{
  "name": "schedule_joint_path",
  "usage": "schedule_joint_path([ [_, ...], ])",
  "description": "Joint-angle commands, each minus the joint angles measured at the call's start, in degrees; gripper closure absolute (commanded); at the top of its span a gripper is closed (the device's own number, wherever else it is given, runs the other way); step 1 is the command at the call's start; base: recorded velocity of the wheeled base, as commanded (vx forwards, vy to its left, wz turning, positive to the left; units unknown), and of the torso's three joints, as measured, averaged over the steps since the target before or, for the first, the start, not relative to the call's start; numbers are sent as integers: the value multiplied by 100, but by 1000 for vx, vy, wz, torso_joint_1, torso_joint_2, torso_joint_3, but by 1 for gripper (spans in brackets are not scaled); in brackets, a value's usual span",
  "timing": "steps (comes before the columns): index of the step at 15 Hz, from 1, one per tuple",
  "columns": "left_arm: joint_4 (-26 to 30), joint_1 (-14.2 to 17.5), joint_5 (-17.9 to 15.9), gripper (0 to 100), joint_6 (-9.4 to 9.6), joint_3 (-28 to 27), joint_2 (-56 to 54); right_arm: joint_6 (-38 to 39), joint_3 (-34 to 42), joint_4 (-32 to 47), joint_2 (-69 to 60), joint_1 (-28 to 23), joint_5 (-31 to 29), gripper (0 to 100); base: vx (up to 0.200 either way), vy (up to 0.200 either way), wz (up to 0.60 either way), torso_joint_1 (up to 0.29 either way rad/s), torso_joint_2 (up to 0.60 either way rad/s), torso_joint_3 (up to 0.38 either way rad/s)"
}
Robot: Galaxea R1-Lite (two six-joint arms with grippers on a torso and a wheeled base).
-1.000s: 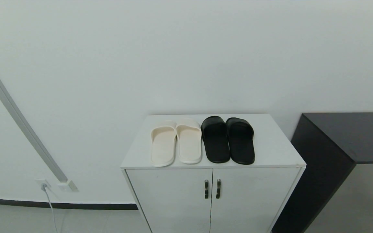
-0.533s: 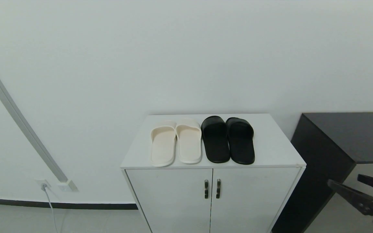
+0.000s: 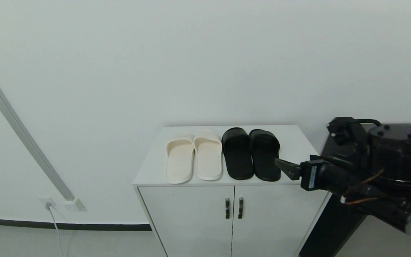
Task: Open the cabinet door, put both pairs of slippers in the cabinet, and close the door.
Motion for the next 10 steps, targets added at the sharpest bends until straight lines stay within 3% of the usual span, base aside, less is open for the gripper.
schedule_joint_path([
  [1, -1, -1, 4, 100, -4, 7, 0, 25, -877, -14, 1179, 200, -370, 0, 0, 0, 0, 0, 0, 0],
  [6, -1, -1, 4, 100, -13, 7, 0, -19, -2345, -5, 2532, 349, -1434, 0, 0, 0, 0, 0, 0, 0],
  [10, -1, -10, 13, 100, -13, -1, 0, -19, -2942, 3, 3130, 270, -1513, 0, 0, 0, 0, 0, 0, 0],
])
